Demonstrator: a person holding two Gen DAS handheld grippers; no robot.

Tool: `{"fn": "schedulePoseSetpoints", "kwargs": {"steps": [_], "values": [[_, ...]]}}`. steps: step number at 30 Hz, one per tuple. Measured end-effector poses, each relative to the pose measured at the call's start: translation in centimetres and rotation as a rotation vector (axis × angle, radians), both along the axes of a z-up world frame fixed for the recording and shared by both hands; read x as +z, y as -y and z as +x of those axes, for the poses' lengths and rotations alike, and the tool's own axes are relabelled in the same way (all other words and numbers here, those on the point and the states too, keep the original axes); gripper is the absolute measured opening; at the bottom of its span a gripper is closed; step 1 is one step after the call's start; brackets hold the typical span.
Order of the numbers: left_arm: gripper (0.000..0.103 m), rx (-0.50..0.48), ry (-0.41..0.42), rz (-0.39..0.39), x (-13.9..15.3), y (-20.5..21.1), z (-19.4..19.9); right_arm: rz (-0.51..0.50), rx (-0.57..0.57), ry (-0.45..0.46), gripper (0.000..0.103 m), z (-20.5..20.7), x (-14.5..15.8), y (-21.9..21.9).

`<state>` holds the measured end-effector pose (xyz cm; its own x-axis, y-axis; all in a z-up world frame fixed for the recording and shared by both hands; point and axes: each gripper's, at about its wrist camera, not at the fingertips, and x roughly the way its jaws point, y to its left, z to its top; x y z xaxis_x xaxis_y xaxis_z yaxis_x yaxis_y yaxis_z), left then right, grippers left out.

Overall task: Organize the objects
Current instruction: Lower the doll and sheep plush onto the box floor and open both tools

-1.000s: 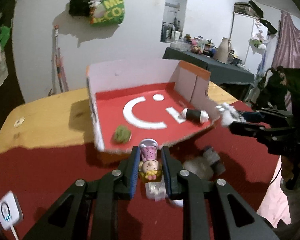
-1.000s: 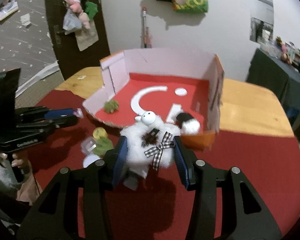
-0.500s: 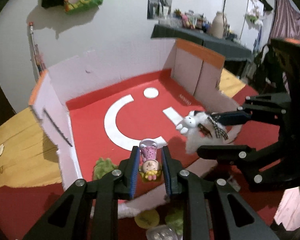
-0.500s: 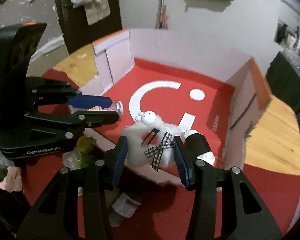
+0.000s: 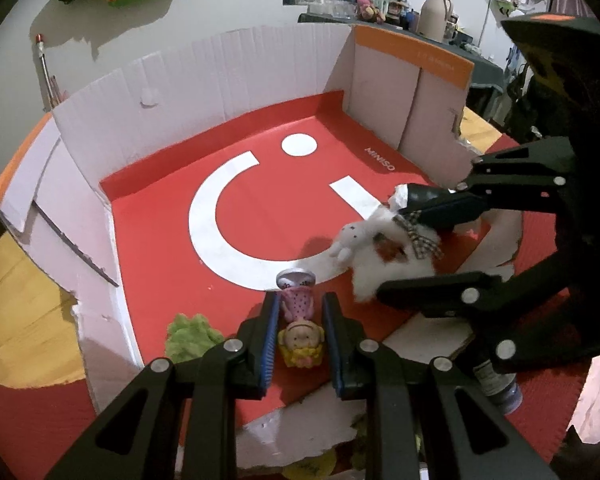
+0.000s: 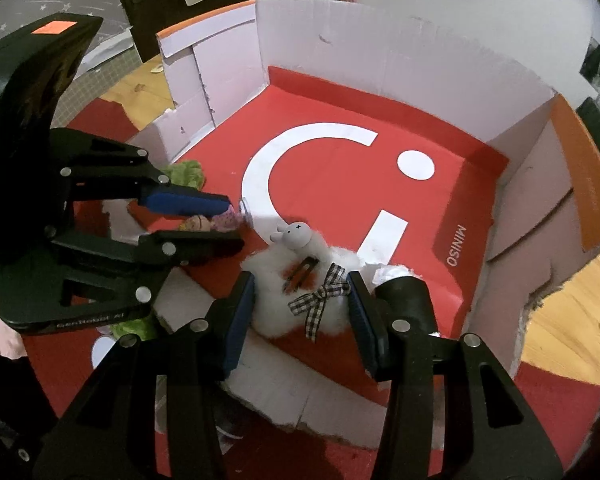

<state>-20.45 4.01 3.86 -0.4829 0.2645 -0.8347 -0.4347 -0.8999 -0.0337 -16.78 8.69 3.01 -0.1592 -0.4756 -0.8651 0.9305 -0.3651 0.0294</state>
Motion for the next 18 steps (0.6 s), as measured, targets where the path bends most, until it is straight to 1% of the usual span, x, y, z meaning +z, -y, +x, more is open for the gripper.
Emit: {"fn": "schedulePoseSetpoints", "kwargs": {"steps": [8, 18], "values": [[0.023, -0.012, 0.006, 0.001, -0.02, -0.03, -0.10, 0.011, -0.002, 0.022, 0.046, -0.48, -0.67, 0.26], [0.023, -0.019, 0.018, -0.005, -0.02, -0.20, -0.34, 0.022, 0.006, 0.002, 0.047, -0.24, -0.80, 0.44]]}}
